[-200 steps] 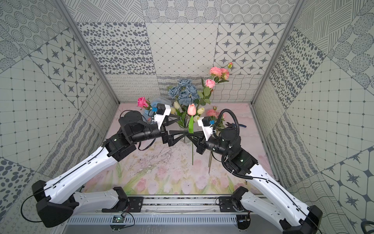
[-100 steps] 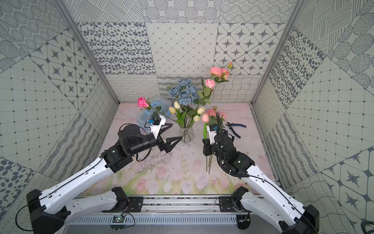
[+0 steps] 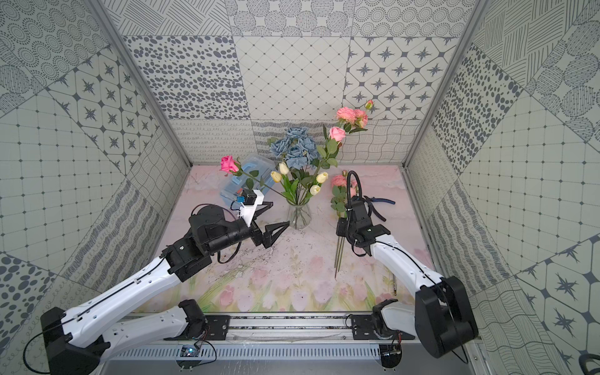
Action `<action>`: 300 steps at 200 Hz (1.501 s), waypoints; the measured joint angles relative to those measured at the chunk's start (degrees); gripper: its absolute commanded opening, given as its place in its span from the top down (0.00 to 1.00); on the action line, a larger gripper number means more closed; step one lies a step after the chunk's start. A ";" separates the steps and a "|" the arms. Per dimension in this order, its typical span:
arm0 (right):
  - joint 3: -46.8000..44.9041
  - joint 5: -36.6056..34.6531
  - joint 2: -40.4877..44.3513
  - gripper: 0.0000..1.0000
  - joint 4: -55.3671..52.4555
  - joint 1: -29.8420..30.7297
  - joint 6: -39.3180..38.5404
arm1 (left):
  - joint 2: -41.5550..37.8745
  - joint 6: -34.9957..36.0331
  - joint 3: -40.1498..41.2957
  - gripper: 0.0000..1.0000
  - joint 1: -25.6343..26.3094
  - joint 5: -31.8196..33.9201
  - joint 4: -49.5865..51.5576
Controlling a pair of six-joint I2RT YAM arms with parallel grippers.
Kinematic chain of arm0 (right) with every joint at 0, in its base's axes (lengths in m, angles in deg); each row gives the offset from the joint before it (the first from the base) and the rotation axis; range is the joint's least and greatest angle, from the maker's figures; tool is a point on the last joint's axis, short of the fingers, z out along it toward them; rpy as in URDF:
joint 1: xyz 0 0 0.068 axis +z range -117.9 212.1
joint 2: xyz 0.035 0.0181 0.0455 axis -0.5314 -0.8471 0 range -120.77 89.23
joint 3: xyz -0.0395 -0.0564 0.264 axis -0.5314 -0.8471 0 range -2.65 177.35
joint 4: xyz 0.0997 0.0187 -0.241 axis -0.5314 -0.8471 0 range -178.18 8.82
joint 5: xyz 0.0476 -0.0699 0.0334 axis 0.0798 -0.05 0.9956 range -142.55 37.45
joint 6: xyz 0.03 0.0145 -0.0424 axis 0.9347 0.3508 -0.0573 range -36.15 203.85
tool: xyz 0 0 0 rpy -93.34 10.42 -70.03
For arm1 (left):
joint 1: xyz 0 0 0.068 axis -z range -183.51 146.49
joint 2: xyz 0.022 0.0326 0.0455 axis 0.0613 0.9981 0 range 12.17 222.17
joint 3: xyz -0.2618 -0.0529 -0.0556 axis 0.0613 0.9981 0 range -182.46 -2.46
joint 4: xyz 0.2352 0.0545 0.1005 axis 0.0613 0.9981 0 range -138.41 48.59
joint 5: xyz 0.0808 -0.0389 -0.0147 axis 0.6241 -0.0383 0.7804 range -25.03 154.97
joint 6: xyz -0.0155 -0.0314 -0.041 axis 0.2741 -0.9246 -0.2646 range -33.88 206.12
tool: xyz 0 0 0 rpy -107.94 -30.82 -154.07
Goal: Pick out pink flowers from the vase
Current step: Place the flower at the center of the board.
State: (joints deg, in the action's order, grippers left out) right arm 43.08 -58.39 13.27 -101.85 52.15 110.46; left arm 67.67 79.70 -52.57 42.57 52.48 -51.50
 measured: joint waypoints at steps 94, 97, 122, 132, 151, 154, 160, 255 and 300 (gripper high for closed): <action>14.40 -1.95 -25.38 0.95 4.24 -4.15 -1.70 | -4.15 0.72 3.15 0.01 0.00 2.34 -0.55; 14.43 -1.97 -25.46 0.93 4.22 -4.20 -1.75 | -4.24 0.83 3.23 0.01 0.00 2.43 -0.55; 14.43 -1.97 -25.49 0.82 4.44 -4.72 -1.97 | -4.92 1.05 4.28 0.01 0.00 3.21 -0.52; 14.43 -1.95 -25.49 0.79 4.46 -4.79 -2.10 | -4.96 1.07 4.52 0.01 0.00 3.50 -0.52; 14.43 -1.95 -25.42 0.72 4.68 -5.05 -2.69 | -4.94 1.07 4.79 0.01 0.00 4.00 -0.52; 14.43 -1.97 -25.40 0.71 4.68 -5.09 -2.67 | -4.90 1.07 4.81 0.01 0.00 4.11 -0.52; 14.43 -1.95 -25.31 0.70 4.61 -5.18 -2.89 | -4.85 1.07 4.83 0.01 0.00 4.11 -0.52; 8.28 -3.72 0.94 0.16 5.86 -7.43 -4.13 | -4.57 1.05 5.64 0.01 -0.02 7.30 -0.57; 1.75 8.09 12.57 0.07 15.69 -8.52 -2.95 | -3.50 0.87 7.80 0.01 -0.02 10.29 -2.08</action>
State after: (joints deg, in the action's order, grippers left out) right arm 44.83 -50.31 25.84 -86.15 43.63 107.51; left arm 64.17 80.58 -44.76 42.55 62.77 -53.58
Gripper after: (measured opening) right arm 0.924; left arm 0.987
